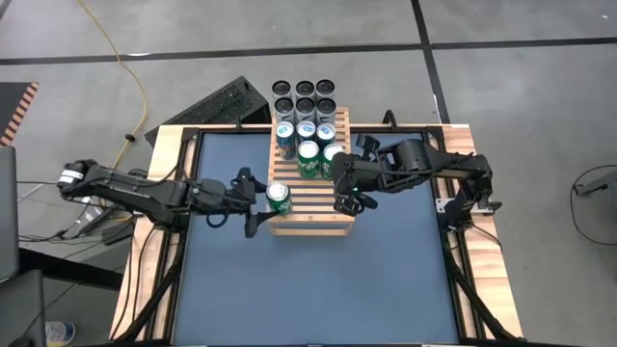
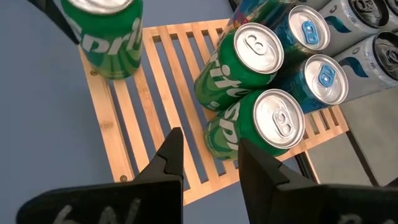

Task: Place canned beverage on shelf
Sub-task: Put the green soda can on the shelf aligned to the other green soda can

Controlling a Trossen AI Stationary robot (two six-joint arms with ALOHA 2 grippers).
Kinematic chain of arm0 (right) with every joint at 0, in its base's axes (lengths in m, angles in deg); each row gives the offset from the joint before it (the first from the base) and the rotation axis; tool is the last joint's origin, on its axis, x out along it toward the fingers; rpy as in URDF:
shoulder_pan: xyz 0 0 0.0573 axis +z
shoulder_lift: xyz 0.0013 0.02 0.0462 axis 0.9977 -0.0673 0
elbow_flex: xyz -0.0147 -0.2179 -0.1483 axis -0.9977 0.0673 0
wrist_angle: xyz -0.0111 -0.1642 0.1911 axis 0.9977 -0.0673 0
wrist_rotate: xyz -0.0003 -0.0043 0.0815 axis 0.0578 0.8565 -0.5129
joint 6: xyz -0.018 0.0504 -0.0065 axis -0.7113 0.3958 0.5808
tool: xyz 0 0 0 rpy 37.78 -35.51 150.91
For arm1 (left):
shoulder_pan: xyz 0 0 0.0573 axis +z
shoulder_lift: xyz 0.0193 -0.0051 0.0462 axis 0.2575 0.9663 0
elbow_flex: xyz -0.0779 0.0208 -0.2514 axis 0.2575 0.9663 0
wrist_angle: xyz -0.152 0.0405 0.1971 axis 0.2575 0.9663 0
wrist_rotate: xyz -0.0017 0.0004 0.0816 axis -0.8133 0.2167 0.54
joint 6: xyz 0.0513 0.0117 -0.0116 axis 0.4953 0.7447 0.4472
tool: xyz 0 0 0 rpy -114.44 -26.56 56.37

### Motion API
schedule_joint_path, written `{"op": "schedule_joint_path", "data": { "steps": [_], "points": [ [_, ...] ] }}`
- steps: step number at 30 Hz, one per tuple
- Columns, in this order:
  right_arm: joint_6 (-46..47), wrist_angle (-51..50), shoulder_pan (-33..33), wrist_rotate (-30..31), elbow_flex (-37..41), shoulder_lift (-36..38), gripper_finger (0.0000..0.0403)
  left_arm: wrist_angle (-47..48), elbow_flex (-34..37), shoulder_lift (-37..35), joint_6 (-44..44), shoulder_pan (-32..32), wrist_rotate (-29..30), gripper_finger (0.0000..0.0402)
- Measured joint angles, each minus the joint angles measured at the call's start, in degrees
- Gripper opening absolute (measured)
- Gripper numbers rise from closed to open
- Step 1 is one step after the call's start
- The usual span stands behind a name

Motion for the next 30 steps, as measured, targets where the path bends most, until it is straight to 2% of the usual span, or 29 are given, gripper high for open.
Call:
{"op": "schedule_joint_path", "data": {
  "steps": [7,15,20,24,30],
  "points": [
    [0.46,-0.09,-0.79,0.0,0.0,0.0,0.0098,-2.13,0.0,3.46,-0.2,0.0,-0.05,0.0316],
    [0.5,0.12,-0.79,-0.02,0.0,0.0,0.0098,-2.0,0.0,3.26,-2.12,-0.02,1.5,0.026],
    [-1.43,2.19,-0.79,-1.88,0.0,0.0,0.0098,-0.25,-0.02,2.53,-0.31,0.0,1.51,0.0265],
    [-5.71,5.88,-0.77,-7.88,0.0,-0.02,0.0098,2.03,-0.02,0.39,4.03,0.41,-2.42,0.0275],
    [-8.49,9.05,-0.79,-9.44,0.0,-0.09,0.0098,5.89,0.04,-4.54,10.95,3.92,-12.63,0.0272]
  ]
}}
